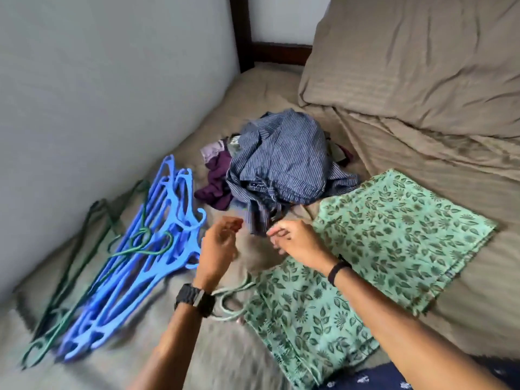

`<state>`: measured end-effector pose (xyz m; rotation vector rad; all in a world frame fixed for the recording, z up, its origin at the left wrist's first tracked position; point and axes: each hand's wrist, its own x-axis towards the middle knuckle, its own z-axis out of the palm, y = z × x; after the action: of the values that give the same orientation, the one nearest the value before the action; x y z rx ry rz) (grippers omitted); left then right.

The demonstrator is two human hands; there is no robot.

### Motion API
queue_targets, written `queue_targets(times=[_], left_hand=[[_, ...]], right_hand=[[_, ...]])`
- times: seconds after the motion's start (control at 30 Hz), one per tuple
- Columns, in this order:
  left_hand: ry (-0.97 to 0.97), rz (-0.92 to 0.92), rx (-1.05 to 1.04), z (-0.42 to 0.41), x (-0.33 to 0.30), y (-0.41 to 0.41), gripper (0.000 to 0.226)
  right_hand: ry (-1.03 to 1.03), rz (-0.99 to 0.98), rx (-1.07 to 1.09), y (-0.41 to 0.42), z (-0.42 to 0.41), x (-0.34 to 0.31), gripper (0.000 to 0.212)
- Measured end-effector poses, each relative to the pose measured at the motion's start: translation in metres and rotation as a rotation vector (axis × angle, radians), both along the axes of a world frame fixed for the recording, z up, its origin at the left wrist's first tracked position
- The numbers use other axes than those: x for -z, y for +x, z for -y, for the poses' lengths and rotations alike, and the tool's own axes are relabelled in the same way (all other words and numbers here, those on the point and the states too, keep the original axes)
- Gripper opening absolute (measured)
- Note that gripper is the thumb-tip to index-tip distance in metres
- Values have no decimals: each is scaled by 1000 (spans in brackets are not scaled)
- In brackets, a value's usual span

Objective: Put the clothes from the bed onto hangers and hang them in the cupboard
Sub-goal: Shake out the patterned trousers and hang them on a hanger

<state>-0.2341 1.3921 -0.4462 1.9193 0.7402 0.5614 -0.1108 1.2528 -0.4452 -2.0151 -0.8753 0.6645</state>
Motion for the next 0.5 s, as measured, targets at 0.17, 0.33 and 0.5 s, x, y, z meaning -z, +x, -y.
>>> queue_targets(times=[0.17,0.33,0.5], left_hand=[[597,-362,-129,-39,25,-62,39],[756,-703,-40,-37,40,-74,48],[706,-640,-4,-40,37,-72,53]], right_hand=[[-57,-33,-68,-40,-51,12,27],[-165,-85,-177,-68,-67,16,38],[-133,-378,88,-87,-89,17,16]])
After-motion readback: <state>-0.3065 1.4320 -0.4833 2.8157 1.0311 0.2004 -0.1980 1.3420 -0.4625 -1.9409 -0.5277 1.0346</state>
